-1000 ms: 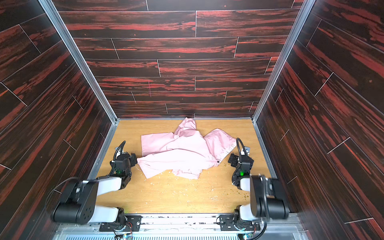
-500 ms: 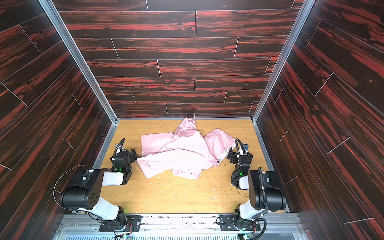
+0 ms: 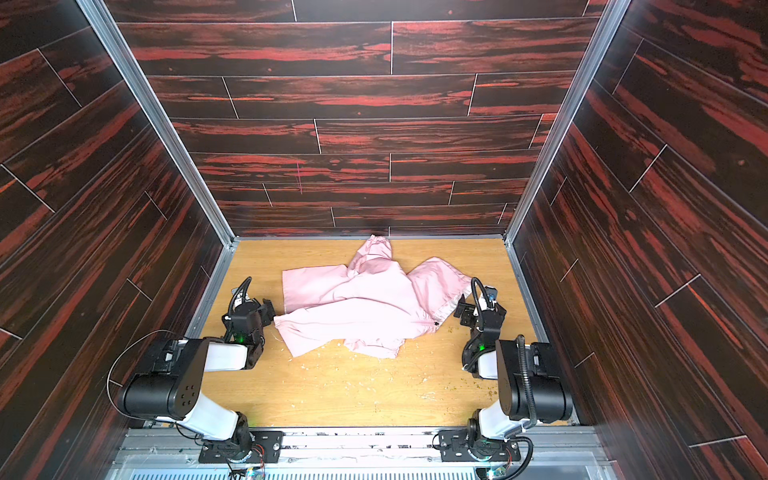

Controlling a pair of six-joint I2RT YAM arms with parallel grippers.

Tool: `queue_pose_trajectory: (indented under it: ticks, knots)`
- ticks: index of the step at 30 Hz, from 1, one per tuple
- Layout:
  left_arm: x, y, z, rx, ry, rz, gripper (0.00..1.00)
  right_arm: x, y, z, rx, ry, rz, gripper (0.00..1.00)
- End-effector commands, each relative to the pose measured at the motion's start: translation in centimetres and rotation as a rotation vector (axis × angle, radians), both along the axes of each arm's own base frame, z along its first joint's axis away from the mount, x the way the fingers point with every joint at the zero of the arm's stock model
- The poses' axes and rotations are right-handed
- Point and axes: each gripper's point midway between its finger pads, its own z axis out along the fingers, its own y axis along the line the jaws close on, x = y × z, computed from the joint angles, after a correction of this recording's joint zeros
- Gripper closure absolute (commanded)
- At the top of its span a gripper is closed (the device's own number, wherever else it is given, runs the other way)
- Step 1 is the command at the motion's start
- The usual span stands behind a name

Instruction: Zip up the jacket

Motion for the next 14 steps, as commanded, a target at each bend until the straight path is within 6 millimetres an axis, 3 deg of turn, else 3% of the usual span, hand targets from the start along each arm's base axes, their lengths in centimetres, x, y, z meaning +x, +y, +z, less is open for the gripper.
queue_pose_trajectory:
  ticks: [1,14]
  knots:
    - [0.49,0.12,1.59,-0.002,-0.045,-0.001,0.00,0.30,-0.06,0.57,-0.016,-0.028,-0.001,0.01]
    - [0.49,0.11,1.60,-0.003,-0.044,-0.002,0.00,0.44,-0.12,0.37,0.008,-0.017,0.029,0.01]
